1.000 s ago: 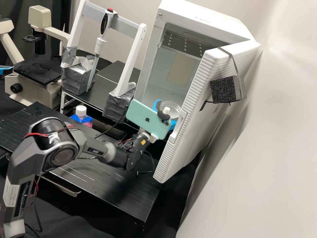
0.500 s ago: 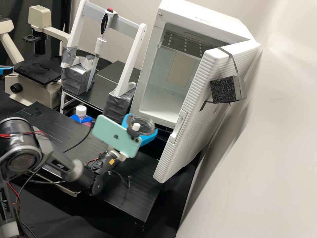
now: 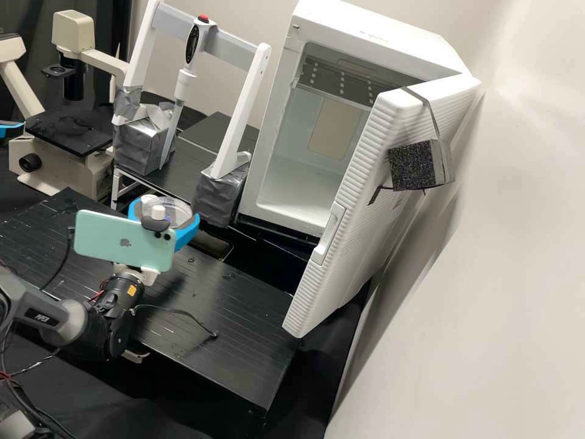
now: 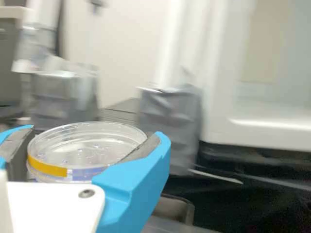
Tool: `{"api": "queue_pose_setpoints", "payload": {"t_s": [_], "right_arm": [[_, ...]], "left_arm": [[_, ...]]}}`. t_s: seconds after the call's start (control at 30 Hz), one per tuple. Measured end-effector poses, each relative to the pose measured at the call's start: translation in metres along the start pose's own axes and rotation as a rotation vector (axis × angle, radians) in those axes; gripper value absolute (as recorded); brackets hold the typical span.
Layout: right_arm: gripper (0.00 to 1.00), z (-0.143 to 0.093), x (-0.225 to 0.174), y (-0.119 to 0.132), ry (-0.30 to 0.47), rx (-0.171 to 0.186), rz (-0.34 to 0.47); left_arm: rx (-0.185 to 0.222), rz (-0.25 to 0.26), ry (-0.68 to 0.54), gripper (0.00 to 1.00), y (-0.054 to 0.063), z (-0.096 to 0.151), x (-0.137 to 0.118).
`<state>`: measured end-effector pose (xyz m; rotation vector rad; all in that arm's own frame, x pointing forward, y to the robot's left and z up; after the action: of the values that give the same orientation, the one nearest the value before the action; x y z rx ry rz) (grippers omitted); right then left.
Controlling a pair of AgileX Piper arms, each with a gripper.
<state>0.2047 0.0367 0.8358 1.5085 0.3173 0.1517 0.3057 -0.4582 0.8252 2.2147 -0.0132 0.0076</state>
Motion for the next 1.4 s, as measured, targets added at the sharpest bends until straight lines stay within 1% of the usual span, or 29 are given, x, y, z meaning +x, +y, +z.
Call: {"api": "queue_pose_setpoints", "payload": {"t_s": [0.13, 0.33, 0.5, 0.6, 0.67, 0.8, 0.93, 1.07, 1.3, 1.37, 1.4], "right_arm": [[0.0, -0.016, -0.002, -0.007, 0.061, -0.016, -0.007], [0.0, -0.031, -0.001, -0.011, 0.131, -0.031, -0.012], [0.0, -0.04, -0.001, -0.017, 0.175, -0.026, -0.036], [0.0, -0.041, 0.0, -0.018, 0.183, -0.022, -0.047], [0.0, -0.04, 0.002, -0.02, 0.19, -0.009, -0.065], [0.0, -0.039, 0.01, -0.023, 0.207, 0.037, -0.124], [0.0, -0.038, 0.019, -0.022, 0.219, 0.07, -0.155], [0.0, -0.038, 0.028, -0.019, 0.227, 0.073, -0.153], [0.0, -0.051, 0.048, -0.026, 0.302, 0.088, -0.193], [0.0, -0.055, 0.055, -0.03, 0.317, 0.104, -0.204], [0.0, -0.058, 0.058, -0.032, 0.327, 0.105, -0.206]], "left_arm": [[0.0, 0.0, 0.0, 1.0, 0.0, 0.0, 0.0], [0.0, 0.0, 0.0, 1.0, 0.0, 0.0, 0.0], [0.0, 0.0, 0.0, 1.0, 0.0, 0.0, 0.0], [0.0, 0.0, 0.0, 1.0, 0.0, 0.0, 0.0], [0.0, 0.0, 0.0, 1.0, 0.0, 0.0, 0.0], [0.0, 0.0, 0.0, 1.0, 0.0, 0.0, 0.0], [0.0, 0.0, 0.0, 1.0, 0.0, 0.0, 0.0], [0.0, 0.0, 0.0, 1.0, 0.0, 0.0, 0.0], [0.0, 0.0, 0.0, 1.0, 0.0, 0.0, 0.0], [0.0, 0.0, 0.0, 1.0, 0.0, 0.0, 0.0], [0.0, 0.0, 0.0, 1.0, 0.0, 0.0, 0.0]]}}
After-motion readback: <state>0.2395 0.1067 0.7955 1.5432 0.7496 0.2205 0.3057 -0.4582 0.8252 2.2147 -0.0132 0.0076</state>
